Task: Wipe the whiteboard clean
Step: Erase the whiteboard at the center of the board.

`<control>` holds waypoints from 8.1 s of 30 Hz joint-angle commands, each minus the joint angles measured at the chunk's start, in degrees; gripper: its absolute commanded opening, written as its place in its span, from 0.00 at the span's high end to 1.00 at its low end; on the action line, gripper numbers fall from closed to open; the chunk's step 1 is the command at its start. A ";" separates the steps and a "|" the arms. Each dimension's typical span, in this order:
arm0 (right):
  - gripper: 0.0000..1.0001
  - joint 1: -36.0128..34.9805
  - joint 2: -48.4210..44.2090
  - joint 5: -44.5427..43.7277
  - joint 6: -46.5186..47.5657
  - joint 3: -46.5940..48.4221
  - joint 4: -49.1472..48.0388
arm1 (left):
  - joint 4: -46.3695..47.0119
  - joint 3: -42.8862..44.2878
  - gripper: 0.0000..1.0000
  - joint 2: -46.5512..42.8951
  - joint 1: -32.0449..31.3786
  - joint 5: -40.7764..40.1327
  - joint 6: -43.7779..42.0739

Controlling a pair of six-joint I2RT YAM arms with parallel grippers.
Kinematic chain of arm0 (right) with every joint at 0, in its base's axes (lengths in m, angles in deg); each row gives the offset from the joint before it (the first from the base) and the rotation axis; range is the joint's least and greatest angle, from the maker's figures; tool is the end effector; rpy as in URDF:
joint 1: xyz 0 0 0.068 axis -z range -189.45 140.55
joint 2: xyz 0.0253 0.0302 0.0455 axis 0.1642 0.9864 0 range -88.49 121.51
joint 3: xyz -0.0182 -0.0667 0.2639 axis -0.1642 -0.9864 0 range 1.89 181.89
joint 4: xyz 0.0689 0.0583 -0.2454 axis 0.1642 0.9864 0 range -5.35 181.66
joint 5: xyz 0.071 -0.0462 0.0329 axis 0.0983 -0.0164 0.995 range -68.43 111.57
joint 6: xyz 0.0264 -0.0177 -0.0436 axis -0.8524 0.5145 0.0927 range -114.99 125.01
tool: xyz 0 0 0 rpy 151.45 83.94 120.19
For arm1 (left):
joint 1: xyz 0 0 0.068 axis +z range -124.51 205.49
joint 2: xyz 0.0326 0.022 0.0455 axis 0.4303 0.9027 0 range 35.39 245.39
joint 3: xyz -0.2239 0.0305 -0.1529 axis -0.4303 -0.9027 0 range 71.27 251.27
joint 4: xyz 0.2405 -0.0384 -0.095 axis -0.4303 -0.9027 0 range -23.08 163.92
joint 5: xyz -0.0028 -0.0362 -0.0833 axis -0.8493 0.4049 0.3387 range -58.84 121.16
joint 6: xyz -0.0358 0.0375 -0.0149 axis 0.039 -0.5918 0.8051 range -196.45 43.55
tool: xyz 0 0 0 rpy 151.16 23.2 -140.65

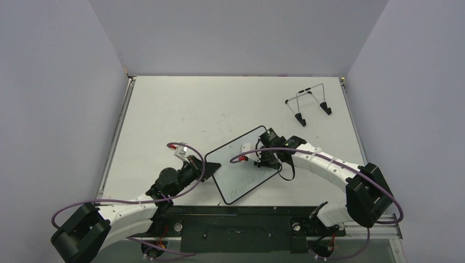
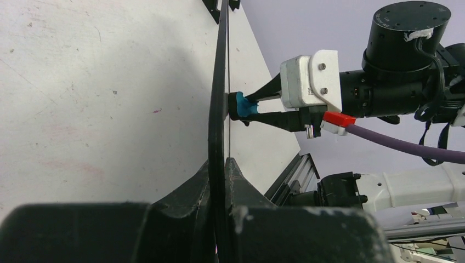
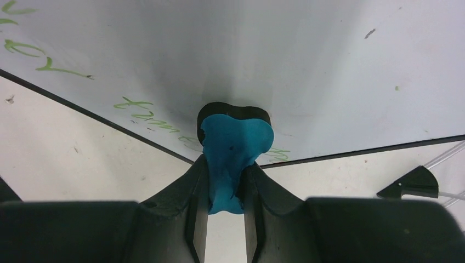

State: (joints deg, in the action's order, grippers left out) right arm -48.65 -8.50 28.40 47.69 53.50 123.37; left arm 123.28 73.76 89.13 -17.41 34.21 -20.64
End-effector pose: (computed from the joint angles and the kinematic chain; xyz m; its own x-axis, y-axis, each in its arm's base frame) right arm 0.1993 0.1681 0.2091 -0.0751 -0.9297 -0.3605 -0.9716 0.1496 -0.1835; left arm 0.1257 -0.1193 0.1692 -0.6080 -0.5626 -0.5602 0.3839 0.4093 -0.8277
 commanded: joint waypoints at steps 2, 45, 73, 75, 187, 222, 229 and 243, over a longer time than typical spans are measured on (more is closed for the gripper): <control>1.00 3.16 -2.24 -2.60 -3.14 -0.07 -5.23 | 8.88 1.84 1.00 -2.04 0.11 0.95 1.43; 1.00 0.67 1.59 -4.06 -2.69 -1.42 -4.69 | 4.41 1.44 1.00 -5.96 1.42 1.97 0.04; 1.00 5.70 0.04 -8.93 -4.45 -2.55 -5.70 | 3.16 1.19 1.00 -6.57 1.70 1.40 -0.26; 1.00 4.85 0.20 -6.63 -3.42 -2.42 -4.30 | 3.84 1.25 1.00 -5.99 1.73 1.64 -0.13; 1.00 7.40 -1.58 -10.24 14.53 -7.00 -21.78 | 1.96 2.70 1.00 -3.97 3.60 7.37 -1.58; 1.00 7.71 -0.81 -2.89 25.30 -9.97 -7.29 | 2.11 2.66 1.00 -4.33 4.12 7.94 -1.51; 1.00 7.19 -3.52 -1.82 24.85 -12.55 -6.21 | 3.31 2.62 1.00 -3.23 4.20 8.13 -1.43; 1.00 -3.74 2.75 5.61 3.35 3.34 -7.09 | 5.22 2.43 1.00 -3.83 4.21 7.52 -0.25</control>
State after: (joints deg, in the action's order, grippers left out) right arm -47.43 -5.25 28.09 54.90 57.72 116.27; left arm 120.37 74.28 87.36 -13.01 38.74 -21.51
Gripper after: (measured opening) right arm 0.200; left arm 0.029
